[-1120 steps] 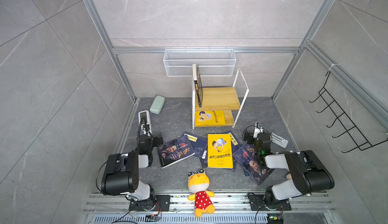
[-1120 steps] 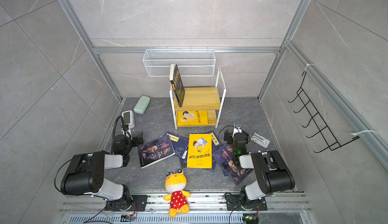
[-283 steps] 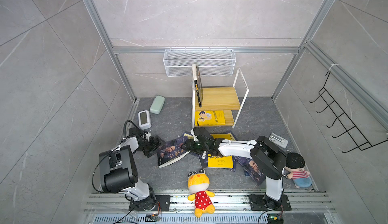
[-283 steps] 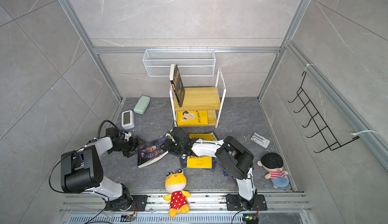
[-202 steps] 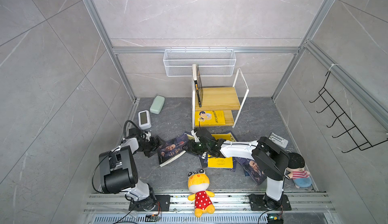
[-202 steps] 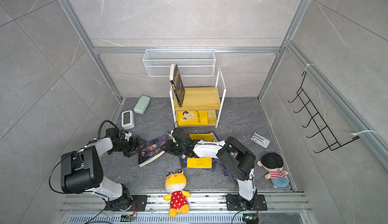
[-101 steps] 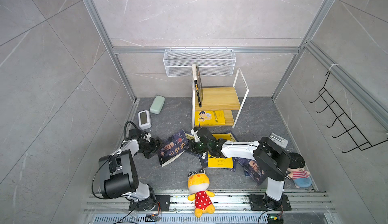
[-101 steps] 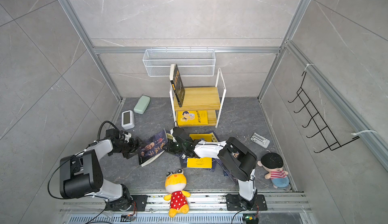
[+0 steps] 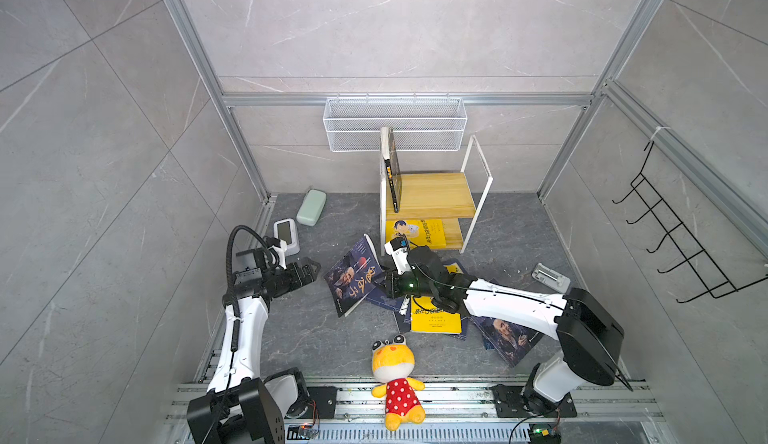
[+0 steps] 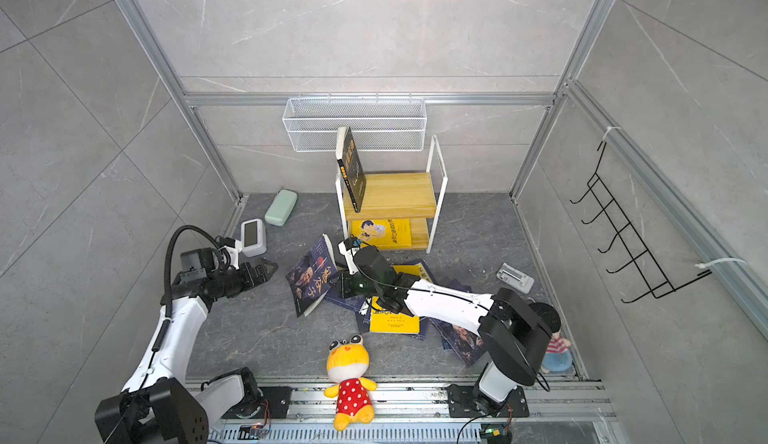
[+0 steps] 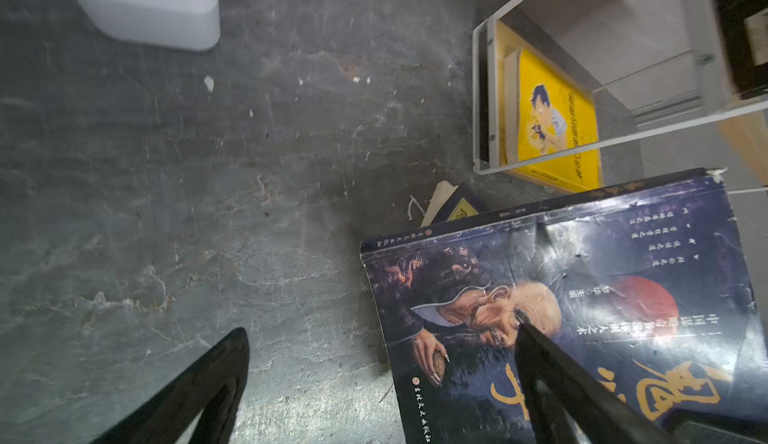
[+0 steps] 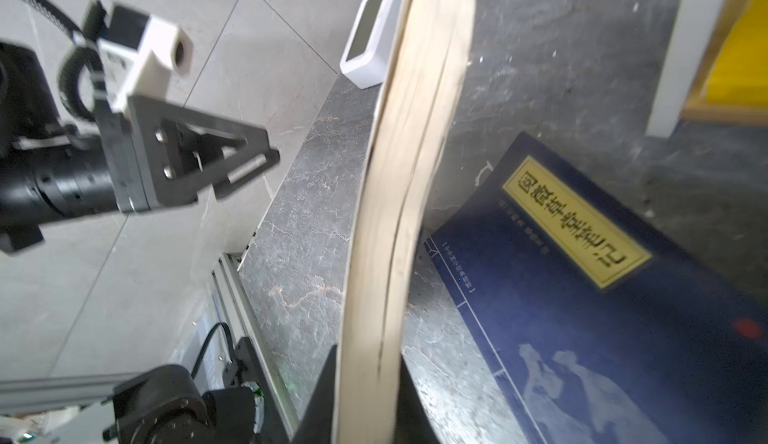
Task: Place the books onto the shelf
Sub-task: 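Lift the purple book upright with the right gripper while the left gripper approaches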
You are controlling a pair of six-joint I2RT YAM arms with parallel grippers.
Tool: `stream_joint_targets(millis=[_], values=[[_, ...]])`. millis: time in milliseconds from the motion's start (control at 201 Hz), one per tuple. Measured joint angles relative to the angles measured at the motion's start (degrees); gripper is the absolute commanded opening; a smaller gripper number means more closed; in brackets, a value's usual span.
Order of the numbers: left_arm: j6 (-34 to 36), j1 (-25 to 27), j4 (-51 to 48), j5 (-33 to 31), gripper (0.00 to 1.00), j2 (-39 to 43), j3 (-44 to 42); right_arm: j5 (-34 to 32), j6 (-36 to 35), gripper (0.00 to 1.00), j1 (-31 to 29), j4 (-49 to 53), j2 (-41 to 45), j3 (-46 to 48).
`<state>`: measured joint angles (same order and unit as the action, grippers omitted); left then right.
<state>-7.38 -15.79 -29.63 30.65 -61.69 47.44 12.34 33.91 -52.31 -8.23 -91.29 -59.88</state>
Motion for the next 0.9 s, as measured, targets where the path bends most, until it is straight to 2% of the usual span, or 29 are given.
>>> stream_joint_targets(millis=[124,249,508,752,896], values=[[3.2,0.1,-2.4,1.8,1.00,1.2,7.3,-0.8,-7.8,0.00,0.0,3.9,4.7,-0.4],[6.3,0.8,-6.0,6.4,1.00,0.7,17.3,-1.5,-15.5,0.00,-0.1,10.4,9.0,-2.9],[15.3,5.7,-14.8,11.6,1.00,-2.3,36.0,-5.8,-33.2,0.00,-0.2,23.2,16.5,-9.5],[23.7,8.4,-22.3,12.8,1.00,-6.6,47.1,-8.7,-50.4,0.00,-1.0,33.0,19.0,-13.4],[32.3,14.4,-30.2,15.0,1.00,-7.5,51.1,-9.6,-60.3,0.00,-1.9,40.5,18.9,-17.2]])
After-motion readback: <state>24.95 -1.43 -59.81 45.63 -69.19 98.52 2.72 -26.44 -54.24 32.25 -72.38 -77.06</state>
